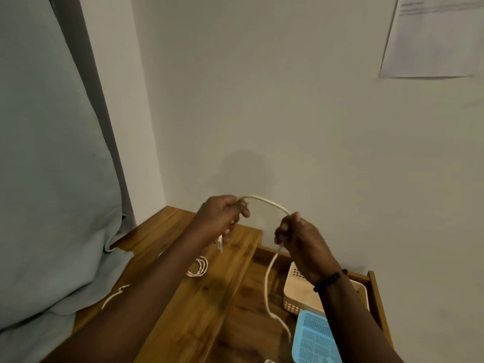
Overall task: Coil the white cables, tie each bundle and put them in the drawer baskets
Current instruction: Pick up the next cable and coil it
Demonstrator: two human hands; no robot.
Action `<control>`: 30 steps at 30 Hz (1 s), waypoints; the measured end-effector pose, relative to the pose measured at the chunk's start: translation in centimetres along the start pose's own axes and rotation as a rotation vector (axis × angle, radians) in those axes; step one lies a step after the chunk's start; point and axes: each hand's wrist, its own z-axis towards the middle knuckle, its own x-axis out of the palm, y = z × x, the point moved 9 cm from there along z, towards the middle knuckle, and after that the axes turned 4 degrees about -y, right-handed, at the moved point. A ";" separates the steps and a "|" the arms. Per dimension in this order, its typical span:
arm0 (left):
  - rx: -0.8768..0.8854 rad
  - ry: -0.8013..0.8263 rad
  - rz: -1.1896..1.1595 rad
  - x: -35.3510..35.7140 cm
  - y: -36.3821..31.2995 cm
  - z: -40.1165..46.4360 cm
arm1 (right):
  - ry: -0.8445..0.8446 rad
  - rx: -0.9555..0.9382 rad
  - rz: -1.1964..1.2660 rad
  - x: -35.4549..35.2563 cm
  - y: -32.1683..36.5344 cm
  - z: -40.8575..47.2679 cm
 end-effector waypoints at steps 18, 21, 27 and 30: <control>0.144 -0.092 -0.066 1.1 -1.7 1.7 | 0.583 0.183 -1.105 4.3 -0.1 -4.5; 0.139 -0.007 0.004 2.4 -1.3 1.7 | 0.430 -0.009 -1.111 4.6 3.9 -3.1; -0.059 0.446 -0.081 8.4 -2.3 -2.1 | -0.129 -0.469 -1.041 1.1 12.7 0.1; -0.132 0.713 -0.476 11.5 -5.0 -4.9 | -0.120 -0.499 -0.889 0.9 13.1 1.5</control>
